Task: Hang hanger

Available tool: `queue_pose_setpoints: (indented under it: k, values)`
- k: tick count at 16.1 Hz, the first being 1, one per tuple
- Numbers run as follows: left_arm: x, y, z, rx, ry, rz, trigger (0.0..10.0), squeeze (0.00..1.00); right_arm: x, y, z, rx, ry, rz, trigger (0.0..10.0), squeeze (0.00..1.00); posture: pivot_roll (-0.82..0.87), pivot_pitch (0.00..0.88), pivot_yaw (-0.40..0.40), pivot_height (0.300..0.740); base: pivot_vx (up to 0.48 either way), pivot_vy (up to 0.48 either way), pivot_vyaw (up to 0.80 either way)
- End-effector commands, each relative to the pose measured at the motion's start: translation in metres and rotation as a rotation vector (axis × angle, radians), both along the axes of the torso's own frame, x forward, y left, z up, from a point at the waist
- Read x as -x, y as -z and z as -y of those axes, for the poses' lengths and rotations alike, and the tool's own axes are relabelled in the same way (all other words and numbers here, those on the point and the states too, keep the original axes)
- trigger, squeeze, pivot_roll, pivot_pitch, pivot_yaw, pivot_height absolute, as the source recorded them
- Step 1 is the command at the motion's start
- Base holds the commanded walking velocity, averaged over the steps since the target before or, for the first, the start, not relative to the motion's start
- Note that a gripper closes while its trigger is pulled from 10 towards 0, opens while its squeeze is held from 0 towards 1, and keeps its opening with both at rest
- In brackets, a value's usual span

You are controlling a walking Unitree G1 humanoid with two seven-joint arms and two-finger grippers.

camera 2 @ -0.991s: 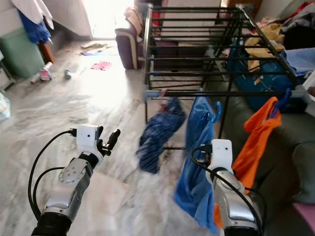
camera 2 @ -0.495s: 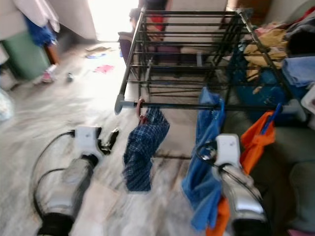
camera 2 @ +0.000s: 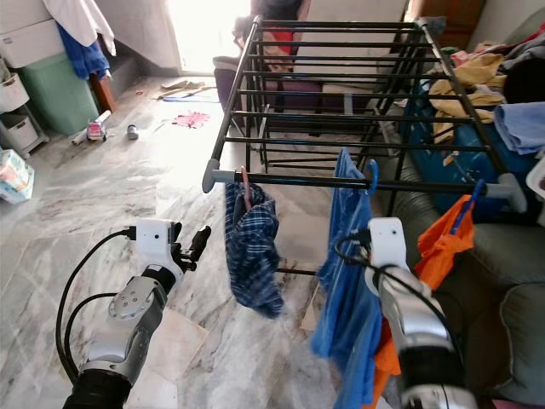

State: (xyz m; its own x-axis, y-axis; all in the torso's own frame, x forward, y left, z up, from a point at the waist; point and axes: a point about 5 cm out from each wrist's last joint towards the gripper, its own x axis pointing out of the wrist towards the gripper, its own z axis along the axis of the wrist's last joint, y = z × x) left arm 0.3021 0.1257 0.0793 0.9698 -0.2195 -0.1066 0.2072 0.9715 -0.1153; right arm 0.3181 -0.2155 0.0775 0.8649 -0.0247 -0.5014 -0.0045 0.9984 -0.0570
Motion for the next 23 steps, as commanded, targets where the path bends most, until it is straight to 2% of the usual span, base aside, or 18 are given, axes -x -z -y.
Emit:
queue_pose_setpoints:
  k: [1, 2, 4, 6, 9, 10, 12, 14, 18, 19, 21, 23]
  values:
    - [-0.002, -0.004, -0.001, 0.005, -0.011, 0.007, 10.0, 0.00, -0.008, -0.010, 0.000, -0.028, 0.008, 0.040, 10.0, 0.00, -0.08, 0.012, 0.020, 0.740, 0.000, 0.000, 0.00]
    - [-0.002, -0.004, 0.000, 0.010, -0.012, 0.003, 10.0, 0.00, -0.015, -0.008, 0.000, -0.072, 0.034, 0.010, 10.0, 0.00, -0.07, 0.011, 0.018, 0.740, 0.000, 0.000, 0.00]
    - [-0.002, -0.004, 0.001, 0.012, -0.011, 0.000, 10.0, 0.00, -0.013, 0.003, 0.001, -0.122, 0.062, -0.041, 10.0, 0.00, -0.07, 0.011, 0.014, 0.740, 0.000, 0.000, 0.00]
    - [-0.002, -0.003, 0.000, 0.003, -0.026, -0.011, 10.0, 0.00, -0.002, 0.024, 0.000, -0.144, 0.073, -0.112, 10.0, 0.00, -0.07, 0.013, 0.013, 0.740, 0.000, 0.000, 0.00]
    - [-0.002, 0.000, 0.000, -0.003, -0.035, -0.035, 10.0, 0.00, 0.007, 0.036, -0.004, -0.165, 0.050, -0.144, 10.0, 0.00, -0.07, 0.013, 0.018, 0.740, 0.000, 0.000, 0.00]
    - [-0.002, 0.000, 0.000, -0.009, -0.039, -0.036, 10.0, 0.00, 0.011, 0.039, -0.003, -0.176, 0.043, -0.141, 10.0, 1.00, -0.07, 0.013, 0.018, 0.740, 0.000, 0.000, 0.00]
    - [-0.003, 0.000, -0.003, -0.023, -0.059, -0.036, 10.0, 0.00, 0.016, 0.041, 0.000, -0.150, 0.029, -0.117, 10.0, 1.00, -0.07, 0.013, 0.019, 0.740, 0.000, 0.000, 0.00]
    - [-0.004, -0.002, -0.008, -0.046, -0.089, -0.024, 10.0, 0.00, 0.024, 0.036, 0.005, -0.069, 0.026, -0.049, 10.0, 1.00, -0.08, 0.016, 0.020, 0.740, 0.000, 0.000, 0.00]
    - [0.001, -0.003, -0.019, -0.086, -0.125, -0.010, 10.0, 0.00, 0.040, 0.033, 0.000, -0.002, 0.041, 0.018, 10.0, 1.00, -0.08, 0.022, 0.033, 0.740, 0.000, 0.000, 0.00]
    - [0.007, -0.002, -0.027, -0.112, -0.148, -0.002, 10.0, 0.00, 0.048, 0.025, -0.002, 0.031, 0.038, 0.088, 10.0, 1.00, -0.08, 0.025, 0.039, 0.740, 0.000, 0.000, 0.00]
    - [0.016, -0.002, -0.037, -0.130, -0.181, 0.005, 10.0, 0.00, 0.059, 0.015, -0.003, 0.031, 0.069, 0.158, 10.0, 1.00, -0.08, 0.029, 0.053, 0.740, 0.000, 0.000, 0.00]
    - [0.026, 0.001, -0.050, -0.138, -0.245, -0.016, 10.0, 0.00, 0.074, 0.001, -0.003, 0.084, 0.080, 0.239, 10.0, 1.00, -0.09, 0.035, 0.058, 0.740, 0.000, 0.000, 0.00]
